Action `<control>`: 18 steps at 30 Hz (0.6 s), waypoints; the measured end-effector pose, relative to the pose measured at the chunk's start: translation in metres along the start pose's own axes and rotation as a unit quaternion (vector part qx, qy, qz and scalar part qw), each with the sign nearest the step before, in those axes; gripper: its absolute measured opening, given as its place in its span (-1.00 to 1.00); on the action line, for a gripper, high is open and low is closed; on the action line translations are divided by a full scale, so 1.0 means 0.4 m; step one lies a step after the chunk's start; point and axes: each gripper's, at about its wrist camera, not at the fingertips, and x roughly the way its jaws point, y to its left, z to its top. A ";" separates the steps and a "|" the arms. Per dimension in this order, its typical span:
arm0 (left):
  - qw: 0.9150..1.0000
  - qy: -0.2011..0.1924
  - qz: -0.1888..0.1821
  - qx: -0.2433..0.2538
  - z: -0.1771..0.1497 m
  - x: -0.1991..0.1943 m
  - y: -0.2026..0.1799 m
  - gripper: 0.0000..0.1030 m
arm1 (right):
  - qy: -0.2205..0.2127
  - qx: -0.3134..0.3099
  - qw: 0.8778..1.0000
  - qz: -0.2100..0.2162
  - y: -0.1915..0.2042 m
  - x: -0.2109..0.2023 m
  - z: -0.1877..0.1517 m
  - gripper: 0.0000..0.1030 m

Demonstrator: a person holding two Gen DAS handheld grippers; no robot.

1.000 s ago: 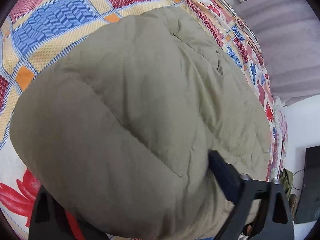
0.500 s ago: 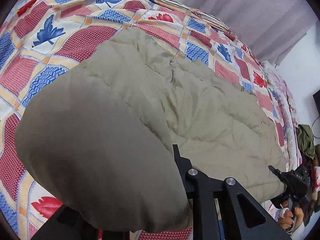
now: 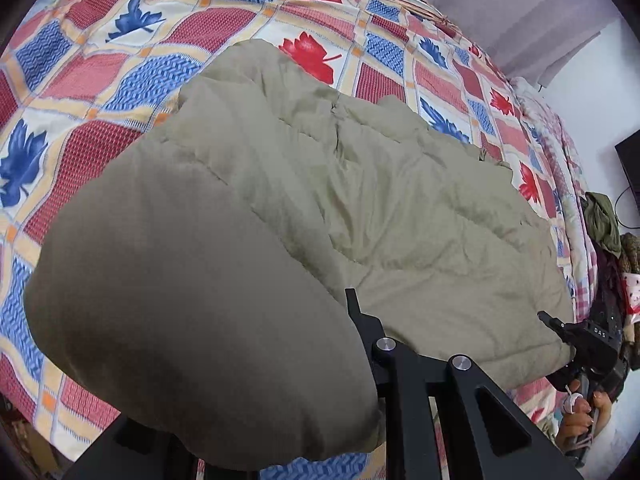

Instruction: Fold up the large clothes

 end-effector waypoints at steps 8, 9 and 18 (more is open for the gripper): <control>0.998 0.048 0.001 -0.033 -0.146 0.007 0.052 -0.57 | 0.020 0.032 0.999 -0.010 -0.083 -0.071 -0.143 -0.46; 0.998 0.050 0.006 -0.033 -0.152 0.012 0.055 -0.54 | 0.021 0.036 0.999 -0.013 -0.091 -0.074 -0.153 -0.46; 0.995 0.075 0.065 -0.029 -0.166 0.001 0.072 0.07 | 0.025 0.046 0.997 -0.058 -0.094 -0.061 -0.154 -0.31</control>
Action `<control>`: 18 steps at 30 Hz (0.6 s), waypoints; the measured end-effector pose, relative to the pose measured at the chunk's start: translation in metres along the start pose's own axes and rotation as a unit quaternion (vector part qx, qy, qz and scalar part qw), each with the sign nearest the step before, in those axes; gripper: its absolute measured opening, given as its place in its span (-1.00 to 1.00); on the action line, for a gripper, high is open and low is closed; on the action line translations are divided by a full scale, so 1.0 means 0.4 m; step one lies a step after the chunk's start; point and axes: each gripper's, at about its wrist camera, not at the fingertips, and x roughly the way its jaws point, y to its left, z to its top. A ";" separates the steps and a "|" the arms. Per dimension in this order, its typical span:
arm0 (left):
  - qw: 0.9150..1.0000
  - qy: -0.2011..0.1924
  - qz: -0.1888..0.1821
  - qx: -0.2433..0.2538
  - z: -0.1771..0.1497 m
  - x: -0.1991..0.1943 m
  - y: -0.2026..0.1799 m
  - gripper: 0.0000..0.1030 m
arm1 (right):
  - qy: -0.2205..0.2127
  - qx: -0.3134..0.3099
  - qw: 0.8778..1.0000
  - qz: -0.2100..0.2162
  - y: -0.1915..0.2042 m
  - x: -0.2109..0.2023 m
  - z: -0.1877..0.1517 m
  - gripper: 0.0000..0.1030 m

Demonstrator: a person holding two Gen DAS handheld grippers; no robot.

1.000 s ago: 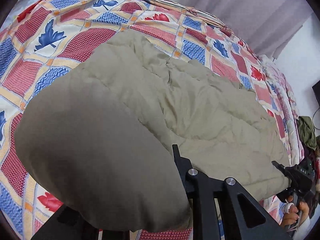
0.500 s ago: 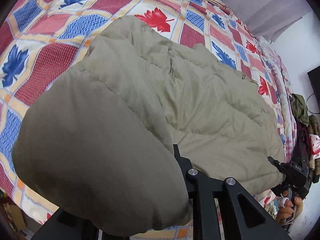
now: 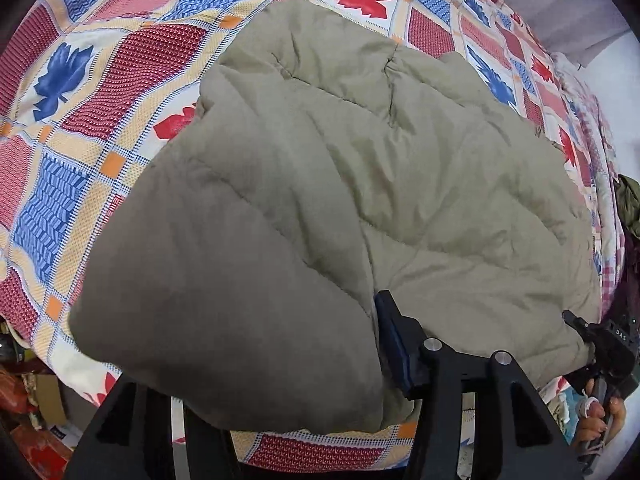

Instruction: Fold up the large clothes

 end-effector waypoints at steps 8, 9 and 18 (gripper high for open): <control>0.999 0.010 0.038 0.022 -0.005 -0.059 -0.002 0.07 | -0.009 -0.006 0.997 -0.072 0.028 -0.027 -0.012 0.03; 0.999 0.010 0.043 0.025 -0.009 -0.068 0.000 0.07 | -0.010 -0.007 0.997 -0.081 0.030 -0.032 -0.014 0.04; 0.994 0.005 0.094 0.051 -0.033 -0.152 0.018 0.07 | -0.011 -0.042 0.988 -0.151 0.089 -0.109 -0.047 0.09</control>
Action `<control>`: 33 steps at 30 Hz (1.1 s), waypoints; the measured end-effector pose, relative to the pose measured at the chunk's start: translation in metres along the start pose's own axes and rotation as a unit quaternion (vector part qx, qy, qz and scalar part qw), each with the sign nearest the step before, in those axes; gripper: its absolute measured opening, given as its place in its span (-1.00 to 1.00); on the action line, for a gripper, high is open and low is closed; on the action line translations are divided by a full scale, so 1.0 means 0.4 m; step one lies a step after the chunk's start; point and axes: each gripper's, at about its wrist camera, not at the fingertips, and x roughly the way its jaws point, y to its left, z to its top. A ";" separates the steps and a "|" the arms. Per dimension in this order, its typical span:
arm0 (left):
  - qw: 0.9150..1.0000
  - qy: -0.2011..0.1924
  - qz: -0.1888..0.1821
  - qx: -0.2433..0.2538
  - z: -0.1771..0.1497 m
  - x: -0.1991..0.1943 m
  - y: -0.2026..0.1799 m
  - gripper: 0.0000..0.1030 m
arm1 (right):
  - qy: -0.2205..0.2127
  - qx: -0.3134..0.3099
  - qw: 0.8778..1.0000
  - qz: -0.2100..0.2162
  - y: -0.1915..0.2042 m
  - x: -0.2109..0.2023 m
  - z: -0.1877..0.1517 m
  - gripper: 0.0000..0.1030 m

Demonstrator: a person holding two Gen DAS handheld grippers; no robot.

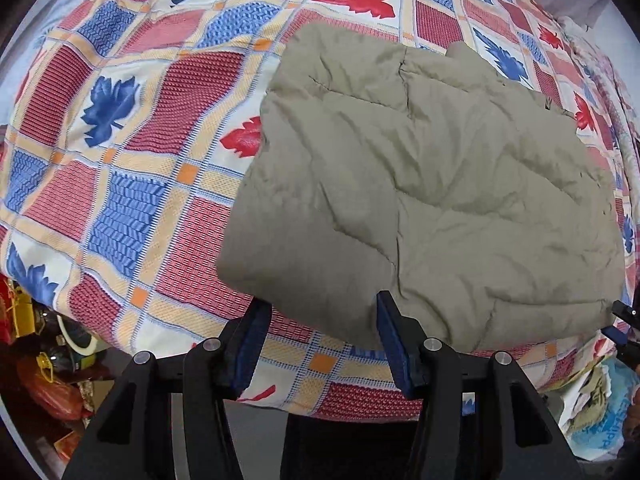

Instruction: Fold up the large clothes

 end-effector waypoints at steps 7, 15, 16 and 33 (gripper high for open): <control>0.999 -0.021 0.023 -0.008 0.030 -0.040 0.059 0.07 | -0.005 -0.040 0.999 -0.001 0.022 -0.062 -0.057 0.09; 0.999 -0.046 0.023 -0.003 0.077 -0.024 0.052 1.00 | -0.008 -0.122 0.993 -0.006 0.157 -0.036 -0.089 0.09; 0.999 -0.040 0.020 0.002 0.082 -0.017 0.051 1.00 | -0.009 -0.134 0.991 -0.009 0.175 -0.031 -0.092 0.09; 0.999 -0.030 -0.006 0.017 0.155 0.078 0.072 1.00 | 0.023 -0.211 0.976 -0.036 0.333 0.109 -0.147 0.26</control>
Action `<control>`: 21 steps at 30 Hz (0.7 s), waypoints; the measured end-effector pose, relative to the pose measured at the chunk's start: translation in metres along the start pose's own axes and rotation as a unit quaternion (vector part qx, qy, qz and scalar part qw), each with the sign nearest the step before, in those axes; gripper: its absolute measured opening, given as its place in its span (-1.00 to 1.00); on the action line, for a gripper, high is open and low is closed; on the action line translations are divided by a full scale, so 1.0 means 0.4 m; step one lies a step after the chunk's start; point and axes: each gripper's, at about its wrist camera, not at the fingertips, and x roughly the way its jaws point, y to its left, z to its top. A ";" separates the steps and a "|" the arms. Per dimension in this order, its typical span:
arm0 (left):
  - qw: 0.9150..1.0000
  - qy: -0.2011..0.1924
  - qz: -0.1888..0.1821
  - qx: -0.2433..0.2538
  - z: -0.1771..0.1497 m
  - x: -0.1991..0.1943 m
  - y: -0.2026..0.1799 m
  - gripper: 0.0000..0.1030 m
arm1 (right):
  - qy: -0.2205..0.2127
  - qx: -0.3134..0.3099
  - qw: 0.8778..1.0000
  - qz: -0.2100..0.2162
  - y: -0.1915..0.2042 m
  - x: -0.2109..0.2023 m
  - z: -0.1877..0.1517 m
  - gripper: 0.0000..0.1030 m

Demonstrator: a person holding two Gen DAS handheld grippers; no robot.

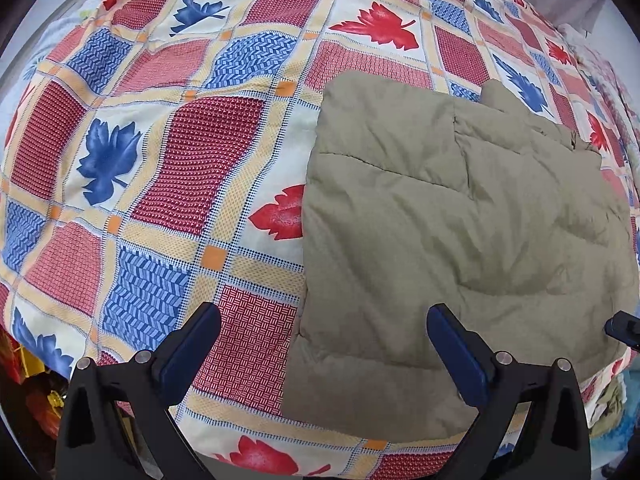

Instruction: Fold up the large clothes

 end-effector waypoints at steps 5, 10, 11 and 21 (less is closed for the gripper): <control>0.998 0.009 -0.060 -0.010 0.018 0.030 0.025 1.00 | 0.013 0.007 1.000 0.003 -0.009 0.051 -0.020 0.26; 0.989 0.014 -0.143 -0.038 0.073 0.065 0.082 1.00 | 0.016 0.003 1.000 0.005 -0.016 0.081 -0.029 0.26; 0.984 0.025 -0.172 -0.042 0.083 0.084 0.091 1.00 | 0.015 0.001 1.000 0.006 -0.016 0.085 -0.027 0.26; 0.941 0.112 -0.317 0.028 0.128 0.233 -0.021 1.00 | 0.010 -0.003 1.000 0.016 -0.028 0.104 -0.018 0.26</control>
